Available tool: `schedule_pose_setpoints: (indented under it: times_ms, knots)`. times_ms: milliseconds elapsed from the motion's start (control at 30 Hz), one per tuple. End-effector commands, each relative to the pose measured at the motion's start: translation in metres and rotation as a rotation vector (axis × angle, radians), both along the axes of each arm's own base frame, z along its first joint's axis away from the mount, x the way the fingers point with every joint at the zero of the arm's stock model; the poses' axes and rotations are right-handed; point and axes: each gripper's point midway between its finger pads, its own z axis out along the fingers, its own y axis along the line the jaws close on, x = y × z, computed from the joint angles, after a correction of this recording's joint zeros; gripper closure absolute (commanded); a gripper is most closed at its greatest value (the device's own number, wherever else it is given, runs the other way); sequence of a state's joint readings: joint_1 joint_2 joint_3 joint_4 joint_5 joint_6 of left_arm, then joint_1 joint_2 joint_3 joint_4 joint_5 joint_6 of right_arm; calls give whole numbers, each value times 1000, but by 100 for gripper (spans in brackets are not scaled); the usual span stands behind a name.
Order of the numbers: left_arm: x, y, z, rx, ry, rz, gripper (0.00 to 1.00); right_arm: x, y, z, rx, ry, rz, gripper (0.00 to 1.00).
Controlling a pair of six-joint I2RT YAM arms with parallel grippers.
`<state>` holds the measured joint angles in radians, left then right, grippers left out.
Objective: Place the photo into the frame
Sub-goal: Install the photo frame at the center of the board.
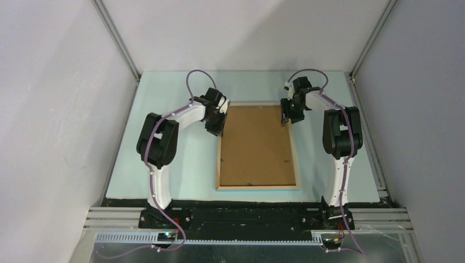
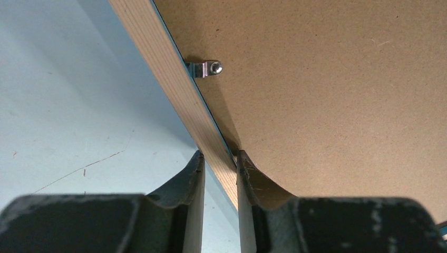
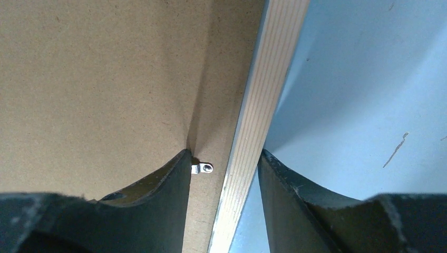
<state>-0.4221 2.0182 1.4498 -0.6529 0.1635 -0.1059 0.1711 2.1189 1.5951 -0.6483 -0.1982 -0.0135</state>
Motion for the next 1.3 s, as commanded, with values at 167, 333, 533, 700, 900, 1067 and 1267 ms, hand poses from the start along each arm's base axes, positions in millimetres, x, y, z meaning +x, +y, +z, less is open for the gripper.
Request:
schedule_pose_setpoints:
  times_ms: [167,333,533,700,900,1067,1267]
  knots:
    - [8,-6,4,-22,-36,-33,100,-16,8,9,39,14,103,49]
    - [8,-6,6,-23,-40,-36,100,-23,9,9,42,31,152,49]
    - [9,-6,6,-19,-42,-35,100,-29,7,6,32,46,189,50]
    - [9,-5,5,-17,-42,-35,100,-33,6,6,29,53,210,53]
    - [9,-5,6,-16,-44,-36,100,-32,6,8,25,48,227,56]
    - [9,-5,6,-13,-45,-37,100,-32,7,9,31,46,240,59]
    - [9,-3,6,-10,-47,-36,100,-33,9,14,40,40,281,61]
